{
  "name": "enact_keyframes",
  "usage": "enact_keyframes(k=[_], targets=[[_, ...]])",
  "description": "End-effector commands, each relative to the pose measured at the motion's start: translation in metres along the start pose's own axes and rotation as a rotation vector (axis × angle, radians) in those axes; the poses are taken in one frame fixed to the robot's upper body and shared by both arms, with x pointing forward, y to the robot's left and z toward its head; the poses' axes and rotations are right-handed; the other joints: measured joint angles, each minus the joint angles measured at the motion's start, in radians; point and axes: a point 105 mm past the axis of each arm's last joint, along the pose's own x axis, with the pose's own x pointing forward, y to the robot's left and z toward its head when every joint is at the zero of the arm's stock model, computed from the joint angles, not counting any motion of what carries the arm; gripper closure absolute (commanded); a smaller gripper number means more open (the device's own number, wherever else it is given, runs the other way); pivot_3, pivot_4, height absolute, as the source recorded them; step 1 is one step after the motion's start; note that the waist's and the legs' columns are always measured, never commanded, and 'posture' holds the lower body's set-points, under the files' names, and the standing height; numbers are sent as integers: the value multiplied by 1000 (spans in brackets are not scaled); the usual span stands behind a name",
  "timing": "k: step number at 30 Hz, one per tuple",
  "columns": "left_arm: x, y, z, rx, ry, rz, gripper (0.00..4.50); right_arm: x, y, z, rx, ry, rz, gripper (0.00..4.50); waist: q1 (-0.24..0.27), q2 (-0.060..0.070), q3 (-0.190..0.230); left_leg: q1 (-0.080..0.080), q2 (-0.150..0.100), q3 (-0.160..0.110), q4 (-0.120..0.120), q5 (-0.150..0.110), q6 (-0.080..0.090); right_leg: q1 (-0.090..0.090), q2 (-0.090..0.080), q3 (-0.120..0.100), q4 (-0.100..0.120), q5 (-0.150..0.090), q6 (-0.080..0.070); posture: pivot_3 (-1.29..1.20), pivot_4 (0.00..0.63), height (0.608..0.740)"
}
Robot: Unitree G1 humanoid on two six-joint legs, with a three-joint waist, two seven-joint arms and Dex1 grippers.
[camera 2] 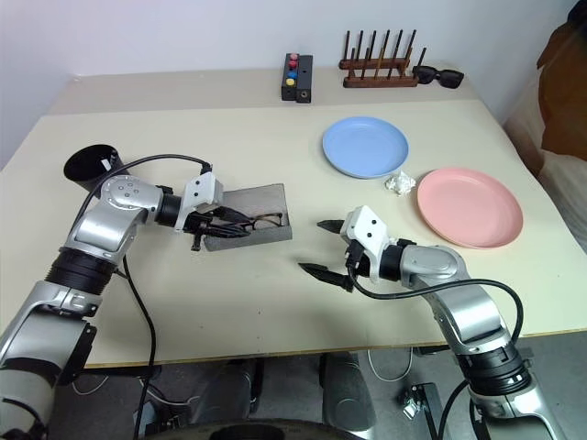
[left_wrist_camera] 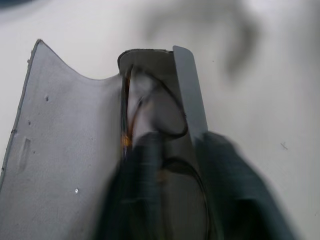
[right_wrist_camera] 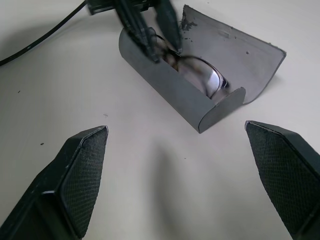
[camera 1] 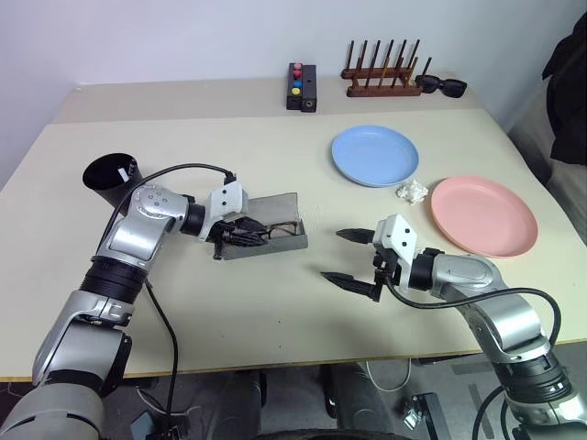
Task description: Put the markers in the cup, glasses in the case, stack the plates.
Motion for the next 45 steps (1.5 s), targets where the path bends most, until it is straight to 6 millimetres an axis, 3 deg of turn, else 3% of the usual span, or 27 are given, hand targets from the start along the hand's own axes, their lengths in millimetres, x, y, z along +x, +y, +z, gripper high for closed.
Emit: enact_keyframes(k=[1,4,7,10,15,20,23,29,37,45], targets=[[-6,10,9,29,-23,76,1016,2,4,12,-42,-37,17,0,1,0,0,0,0,0,0,0,0,0,0,0,0,0,0,0,150,740],[-12,16,22,18,-95,120,1016,2,4,12,-42,-37,19,0,0,0,0,0,0,0,0,0,0,0,0,0,0,0,0,0,150,740],[-29,29,55,14,-251,197,1016,3,4,12,-42,-38,20,0,0,0,0,0,0,0,0,0,0,0,0,0,0,0,0,0,150,740],[-47,45,61,21,-285,301,1824,4,4,13,-44,-40,22,0,0,0,0,0,0,0,0,0,0,0,0,0,0,0,1,0,150,740],[-55,73,52,57,-199,490,4334,7,5,14,-45,-45,29,0,-2,0,0,0,0,0,0,0,0,0,0,0,0,0,1,0,150,740],[-48,104,32,42,-57,694,4334,10,5,14,-47,-50,36,0,4,0,0,0,0,0,1,0,0,0,0,0,0,0,1,0,150,740],[-36,106,23,43,-11,691,4334,11,5,15,-48,-52,37,0,5,0,0,0,0,0,1,0,0,0,0,0,0,0,1,0,150,740],[-12,92,-4,46,95,589,4334,11,6,15,-45,-57,36,0,0,0,0,0,0,0,1,0,0,0,0,0,0,0,1,0,150,740],[-4,50,7,-25,-41,339,4334,12,7,17,-40,-66,35,0,-2,0,0,0,0,0,0,0,0,0,0,0,0,1,0,0,150,740],[-6,13,3,-11,-39,210,4334,13,8,17,-37,-68,43,0,-2,0,0,0,0,0,0,0,0,0,0,0,1,1,0,0,150,740]])
